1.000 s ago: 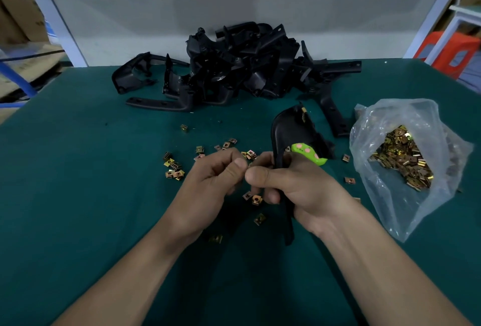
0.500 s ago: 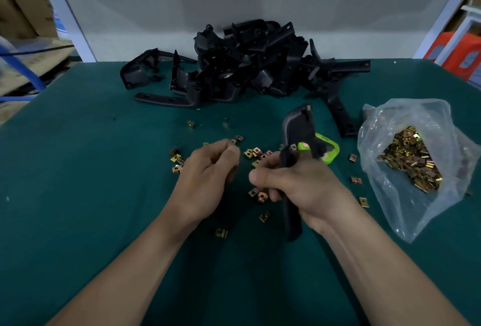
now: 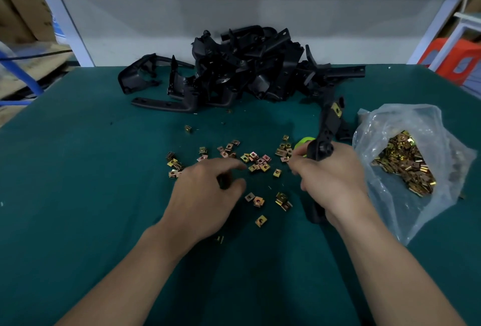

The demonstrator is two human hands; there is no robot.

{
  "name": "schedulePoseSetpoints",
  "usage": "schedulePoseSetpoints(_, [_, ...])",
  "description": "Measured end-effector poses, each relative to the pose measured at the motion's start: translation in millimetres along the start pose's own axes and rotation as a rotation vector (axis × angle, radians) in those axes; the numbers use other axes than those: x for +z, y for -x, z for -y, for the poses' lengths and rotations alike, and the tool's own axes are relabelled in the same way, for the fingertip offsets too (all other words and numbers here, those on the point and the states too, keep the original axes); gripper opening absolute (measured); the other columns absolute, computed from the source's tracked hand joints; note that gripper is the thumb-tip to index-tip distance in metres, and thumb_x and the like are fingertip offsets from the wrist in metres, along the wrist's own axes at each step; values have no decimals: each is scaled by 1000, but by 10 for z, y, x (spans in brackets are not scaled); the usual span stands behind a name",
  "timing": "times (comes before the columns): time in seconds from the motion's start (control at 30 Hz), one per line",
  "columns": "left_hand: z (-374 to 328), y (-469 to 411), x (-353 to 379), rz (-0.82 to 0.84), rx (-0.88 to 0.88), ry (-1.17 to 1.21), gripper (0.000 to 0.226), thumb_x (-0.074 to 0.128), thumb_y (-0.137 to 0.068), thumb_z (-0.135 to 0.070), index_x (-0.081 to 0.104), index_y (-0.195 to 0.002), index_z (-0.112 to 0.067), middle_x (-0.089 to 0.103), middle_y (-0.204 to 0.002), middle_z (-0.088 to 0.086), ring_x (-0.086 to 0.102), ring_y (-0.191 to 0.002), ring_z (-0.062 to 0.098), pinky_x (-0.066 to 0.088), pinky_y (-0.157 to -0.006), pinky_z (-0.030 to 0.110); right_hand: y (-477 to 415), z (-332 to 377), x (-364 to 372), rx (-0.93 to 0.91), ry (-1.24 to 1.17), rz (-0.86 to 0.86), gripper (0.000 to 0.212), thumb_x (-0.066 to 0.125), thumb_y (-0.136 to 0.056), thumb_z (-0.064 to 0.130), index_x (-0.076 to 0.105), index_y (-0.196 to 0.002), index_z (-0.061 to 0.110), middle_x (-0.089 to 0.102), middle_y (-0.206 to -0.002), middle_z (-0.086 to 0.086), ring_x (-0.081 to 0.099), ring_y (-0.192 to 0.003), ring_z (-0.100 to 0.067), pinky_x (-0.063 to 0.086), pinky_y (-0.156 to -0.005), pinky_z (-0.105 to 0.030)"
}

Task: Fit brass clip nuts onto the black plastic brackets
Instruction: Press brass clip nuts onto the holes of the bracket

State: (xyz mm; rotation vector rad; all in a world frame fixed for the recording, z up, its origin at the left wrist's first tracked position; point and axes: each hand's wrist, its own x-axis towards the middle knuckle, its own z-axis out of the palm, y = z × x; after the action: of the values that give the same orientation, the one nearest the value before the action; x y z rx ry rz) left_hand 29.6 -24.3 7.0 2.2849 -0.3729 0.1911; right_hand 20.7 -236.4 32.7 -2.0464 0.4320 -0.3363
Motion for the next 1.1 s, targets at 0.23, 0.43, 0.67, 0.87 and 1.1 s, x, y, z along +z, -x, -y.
schedulePoseSetpoints(0.23, [-301,-285,313,-21,337,-238,26,74,-90,-26,76,-115,-29,68,-105,-7,57,-100,16,42,-91,27,-33,-31,-2,31,36,-73,18,66,-70,25,61,-65,8,54,-48,5,58,-52,-22,37,-43,-25])
schedulePoseSetpoints(0.43, [-264,-464,420,81,366,-289,12,72,-92,-32,81,-99,-32,67,-96,-1,55,-93,23,34,-81,32,7,-42,-6,-88,147,-77,29,68,-82,28,56,-56,36,53,-48,13,49,-48,-13,30,-38,-20])
schedulePoseSetpoints(0.67, [-322,-290,332,-191,166,-202,28,63,-92,-39,71,-69,-25,60,-61,-9,56,-60,15,31,-57,28,20,-37,47,-81,237,-75,25,64,-78,24,49,-59,20,55,-55,2,54,-57,-26,36,-50,-32])
schedulePoseSetpoints(0.87, [-101,-160,-50,-207,-251,311,18,66,-85,-38,78,-72,-36,72,-61,-11,66,-56,3,49,-52,17,128,-11,98,-184,453,-70,24,70,-80,34,49,-71,26,66,-71,-1,57,-69,-33,46,-61,-35])
schedulePoseSetpoints(1.1, [14,-111,-145,10,-239,672,25,78,-80,3,84,-80,-21,79,-80,5,69,-72,7,52,-70,14,190,-1,217,-252,667,-15,27,71,-82,42,66,-107,32,70,-84,2,67,-83,-34,37,-65,-32])
